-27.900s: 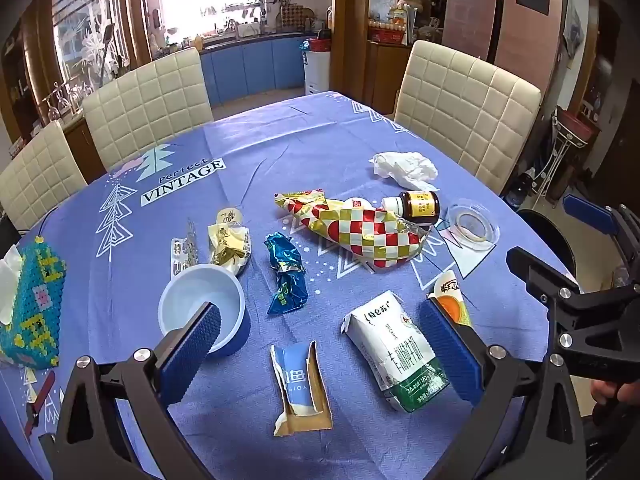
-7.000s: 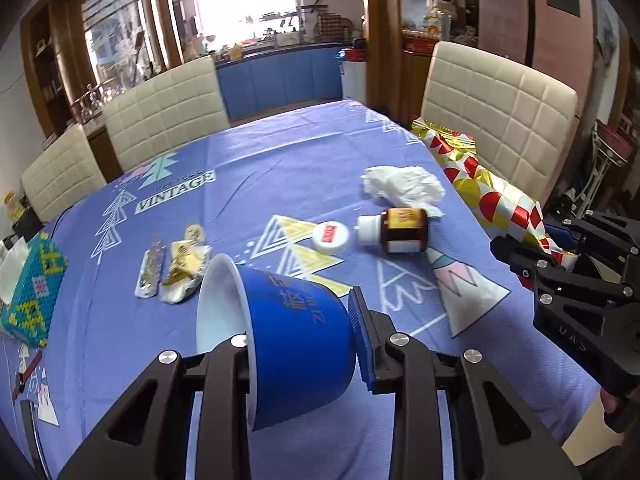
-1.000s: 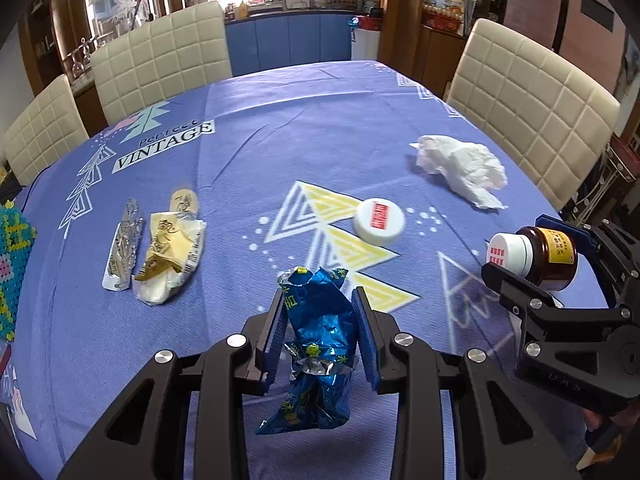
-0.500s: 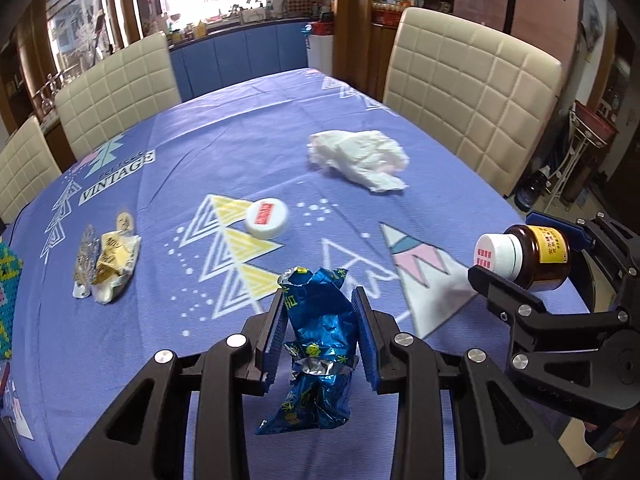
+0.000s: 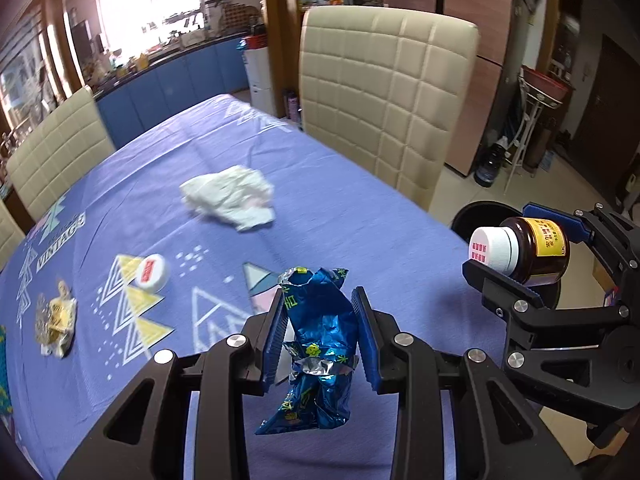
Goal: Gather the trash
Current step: 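Carry the foil wrapper and medicine bottle over the black trash bin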
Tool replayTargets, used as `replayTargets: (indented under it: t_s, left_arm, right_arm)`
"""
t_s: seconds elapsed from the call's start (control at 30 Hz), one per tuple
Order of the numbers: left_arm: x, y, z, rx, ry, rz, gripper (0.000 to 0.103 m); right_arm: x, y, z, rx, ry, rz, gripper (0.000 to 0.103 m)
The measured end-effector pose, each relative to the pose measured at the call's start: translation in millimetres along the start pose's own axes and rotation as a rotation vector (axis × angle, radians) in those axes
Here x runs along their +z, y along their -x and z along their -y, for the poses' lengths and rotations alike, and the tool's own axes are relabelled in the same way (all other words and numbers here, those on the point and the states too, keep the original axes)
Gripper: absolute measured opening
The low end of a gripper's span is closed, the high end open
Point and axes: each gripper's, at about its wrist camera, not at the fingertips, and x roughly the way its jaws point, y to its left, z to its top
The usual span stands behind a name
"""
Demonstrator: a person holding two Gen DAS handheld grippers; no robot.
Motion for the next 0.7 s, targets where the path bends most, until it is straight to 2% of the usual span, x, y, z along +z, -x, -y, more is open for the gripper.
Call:
replayTargets:
  t_s: [0.4,0.7]
  left_arm:
    - [35,-17,71,-0.096,-0.14,0.012,0.032]
    - [53,-29,99,-0.145,-0.192,0.016,0.032]
  right_arm:
    - [-16,10,72,-0.118,-0.107,-0.009,0.076]
    - [-22,8,113,-0.18,-0.182,-0.021,0.077]
